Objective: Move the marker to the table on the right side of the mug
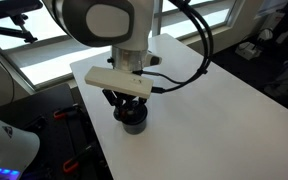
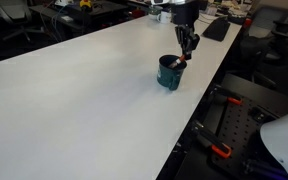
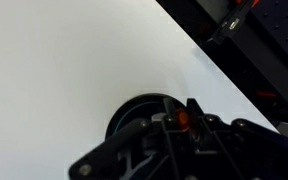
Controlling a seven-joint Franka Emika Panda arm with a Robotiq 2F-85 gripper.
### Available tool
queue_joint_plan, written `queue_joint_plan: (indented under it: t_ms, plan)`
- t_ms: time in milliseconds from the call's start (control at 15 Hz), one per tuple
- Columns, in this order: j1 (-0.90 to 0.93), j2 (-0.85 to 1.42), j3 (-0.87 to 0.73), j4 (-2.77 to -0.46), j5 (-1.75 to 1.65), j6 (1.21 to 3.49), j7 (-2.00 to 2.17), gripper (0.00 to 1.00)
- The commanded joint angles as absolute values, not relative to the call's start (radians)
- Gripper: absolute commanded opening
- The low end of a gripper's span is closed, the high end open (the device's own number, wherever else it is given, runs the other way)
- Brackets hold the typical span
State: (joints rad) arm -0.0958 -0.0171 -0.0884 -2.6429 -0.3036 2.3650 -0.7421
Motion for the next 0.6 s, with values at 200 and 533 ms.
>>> queue_joint_plan:
  t_ms: [200,533]
  plan:
    - [-0.093,-0.095,-0.096,-2.612,-0.213,2.189,-0.853,0.04]
    - [-0.087,-0.154,-0.092,-2.540,-0.251,2.013,-0.825,0.04]
